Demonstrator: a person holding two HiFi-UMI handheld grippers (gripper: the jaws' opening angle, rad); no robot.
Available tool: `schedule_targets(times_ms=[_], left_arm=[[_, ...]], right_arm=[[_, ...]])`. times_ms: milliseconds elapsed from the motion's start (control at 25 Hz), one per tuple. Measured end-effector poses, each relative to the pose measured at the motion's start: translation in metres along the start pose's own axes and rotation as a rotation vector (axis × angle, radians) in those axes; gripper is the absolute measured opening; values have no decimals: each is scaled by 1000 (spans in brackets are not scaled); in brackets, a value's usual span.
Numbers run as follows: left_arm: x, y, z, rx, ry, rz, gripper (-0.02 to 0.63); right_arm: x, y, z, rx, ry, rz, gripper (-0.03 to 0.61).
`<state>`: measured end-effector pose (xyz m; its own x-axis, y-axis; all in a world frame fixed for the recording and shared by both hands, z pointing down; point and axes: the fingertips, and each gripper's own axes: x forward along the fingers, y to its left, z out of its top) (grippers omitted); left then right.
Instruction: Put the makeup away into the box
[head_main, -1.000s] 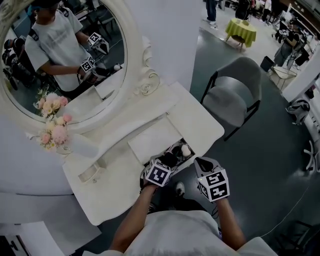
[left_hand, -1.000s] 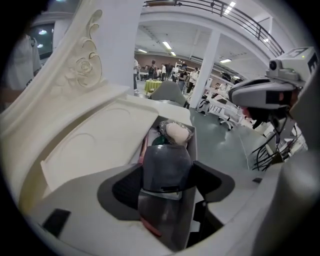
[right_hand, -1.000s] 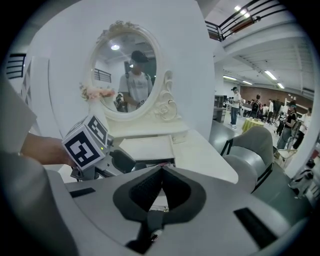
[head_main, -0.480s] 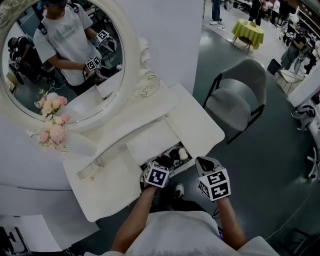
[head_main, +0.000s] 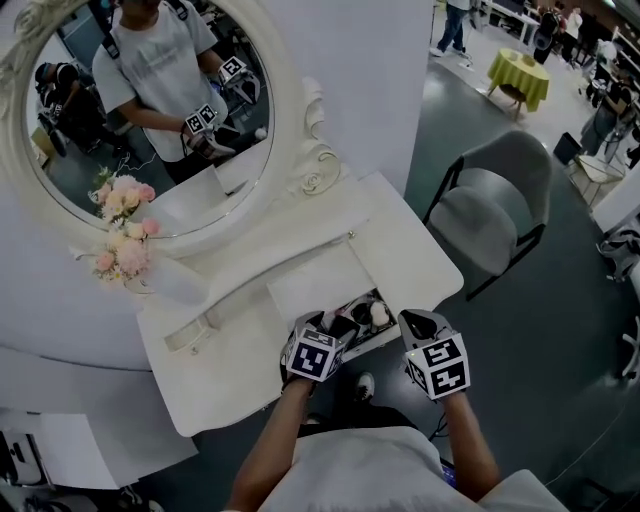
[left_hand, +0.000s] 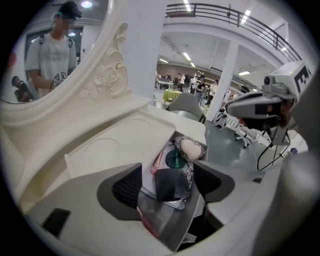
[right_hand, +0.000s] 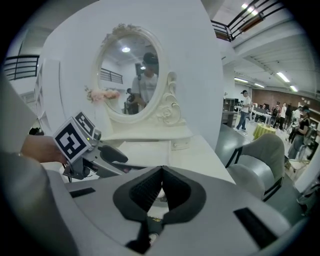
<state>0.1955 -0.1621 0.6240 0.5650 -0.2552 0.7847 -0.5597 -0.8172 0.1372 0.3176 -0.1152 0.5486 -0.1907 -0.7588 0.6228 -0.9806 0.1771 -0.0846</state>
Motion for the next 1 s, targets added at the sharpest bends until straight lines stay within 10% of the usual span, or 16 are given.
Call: schedule_targets(times_ms=[200,520,1000], left_arm=[[-47,28,13,-46,-148,92,280],[-173,78,19,-40,-389,332,-5],[-330,57,-1,17,-602,426,-5]], right_arm=[[1,25,30,-60,-50,33,-3],[-21,91,93,-173,-175,114,-3],[-74,210,147,-323,-307,241,-3]])
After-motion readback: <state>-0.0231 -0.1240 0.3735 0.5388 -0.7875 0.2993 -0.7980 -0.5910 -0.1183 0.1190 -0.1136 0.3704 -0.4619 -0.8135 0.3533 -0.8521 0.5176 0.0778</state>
